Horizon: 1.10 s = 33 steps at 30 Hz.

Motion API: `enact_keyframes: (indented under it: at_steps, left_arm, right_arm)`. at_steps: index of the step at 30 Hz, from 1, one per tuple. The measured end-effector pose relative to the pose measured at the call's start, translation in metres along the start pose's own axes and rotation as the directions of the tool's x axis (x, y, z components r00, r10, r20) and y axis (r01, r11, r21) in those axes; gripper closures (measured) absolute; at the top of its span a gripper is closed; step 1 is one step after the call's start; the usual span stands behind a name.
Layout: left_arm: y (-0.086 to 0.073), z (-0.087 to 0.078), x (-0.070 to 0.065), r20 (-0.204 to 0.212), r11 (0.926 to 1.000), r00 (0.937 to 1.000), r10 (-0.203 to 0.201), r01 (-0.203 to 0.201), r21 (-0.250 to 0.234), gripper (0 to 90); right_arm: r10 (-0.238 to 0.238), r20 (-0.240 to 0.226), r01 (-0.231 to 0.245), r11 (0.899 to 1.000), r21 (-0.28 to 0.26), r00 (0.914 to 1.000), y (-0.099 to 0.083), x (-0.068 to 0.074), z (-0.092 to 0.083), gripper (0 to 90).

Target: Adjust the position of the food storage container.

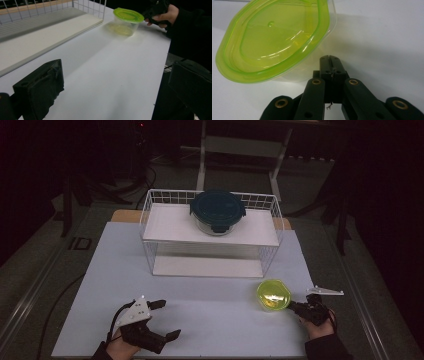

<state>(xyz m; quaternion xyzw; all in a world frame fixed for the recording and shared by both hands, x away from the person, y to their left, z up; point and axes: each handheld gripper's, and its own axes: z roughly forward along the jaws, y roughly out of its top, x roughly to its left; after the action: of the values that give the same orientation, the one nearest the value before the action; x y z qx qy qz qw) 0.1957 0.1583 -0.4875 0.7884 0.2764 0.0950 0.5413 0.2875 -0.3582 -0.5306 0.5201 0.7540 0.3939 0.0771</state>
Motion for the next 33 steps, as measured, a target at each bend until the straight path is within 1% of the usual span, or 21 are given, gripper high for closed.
enact_keyframes:
  at_steps: [1, 4, 5, 6, 8, 13, 15, 18, 20, 23, 25, 30, 33]
  left_arm:
    - [0.0, 0.001, 0.0, 0.009, 1.0, 1.0, -0.001, 0.001, -0.002, 0.0]
    - [0.0, 0.001, -0.001, 0.007, 1.0, 1.0, 0.005, -0.005, -0.006, 0.0]
    - [0.0, 0.001, -0.001, 0.007, 0.9999, 1.0, 0.007, -0.007, -0.008, 0.0]
    - [0.0, 0.001, -0.001, 0.007, 0.9999, 1.0, 0.007, -0.007, -0.008, 0.0]
    - [0.0, 0.001, -0.001, 0.01, 1.0, 0.9999, -0.001, 0.001, -0.006, 0.0]
    - [0.0, 0.001, -0.001, 0.01, 0.9999, 0.9999, 0.0, 0.0, -0.014, 0.0]
    - [0.0, 0.0, -0.001, 0.011, 0.9999, 0.9999, -0.001, 0.002, -0.016, 0.0]
    - [0.0, 0.0, -0.001, 0.007, 0.9999, 1.0, 0.003, -0.002, -0.013, 0.0]
    - [0.0, 0.001, -0.001, 0.006, 0.9999, 1.0, 0.003, -0.003, -0.011, 0.0]
    - [0.001, 0.0, -0.001, 0.005, 0.9999, 1.0, 0.006, -0.005, -0.013, 0.0]
    - [0.001, 0.0, -0.001, 0.005, 0.9999, 1.0, 0.005, -0.005, -0.014, 0.0]
    - [0.001, -0.001, -0.001, 0.001, 0.9999, 1.0, 0.007, -0.007, -0.013, 0.0]
    - [0.001, -0.001, -0.001, 0.0, 0.9998, 1.0, 0.008, -0.008, -0.018, 0.0]
  right_arm:
    - [-0.005, -0.006, 0.005, 1.0, 0.004, 1.0, 0.001, 0.003, 0.003, 90.0]
    - [-0.005, -0.016, 0.005, 1.0, 0.002, 0.9999, 0.002, 0.005, 0.005, 90.0]
    - [-0.012, -0.022, 0.012, 1.0, 0.011, 0.9997, 0.004, 0.008, 0.008, 90.0]
    - [-0.012, -0.022, 0.012, 1.0, 0.011, 0.9997, 0.004, 0.008, 0.008, 90.0]
    - [-0.027, -0.028, 0.027, 0.999, 0.018, 0.9993, 0.006, 0.012, 0.011, 90.0]
    - [-0.04, -0.039, 0.041, 0.999, 0.028, 0.9984, 0.008, 0.018, 0.015, 90.0]
    - [-0.033, -0.046, 0.034, 0.999, 0.029, 0.9984, 0.008, 0.018, 0.016, 90.0]
    - [-0.035, -0.036, 0.036, 0.999, 0.026, 0.9987, 0.009, 0.017, 0.015, 90.0]
    - [-0.028, -0.015, 0.028, 0.999, 0.018, 0.9995, 0.01, 0.015, 0.014, 90.0]
    - [-0.025, -0.012, 0.025, 1.0, 0.012, 0.9996, 0.011, 0.014, 0.013, 90.0]
    - [-0.024, -0.016, 0.025, 1.0, 0.014, 0.9996, 0.012, 0.015, 0.014, 90.0]
    - [-0.048, -0.03, 0.049, 0.998, 0.036, 0.9984, 0.012, 0.022, 0.022, 90.0]
    - [-0.052, -0.044, 0.054, 0.998, 0.04, 0.9977, 0.014, 0.026, 0.025, 90.0]
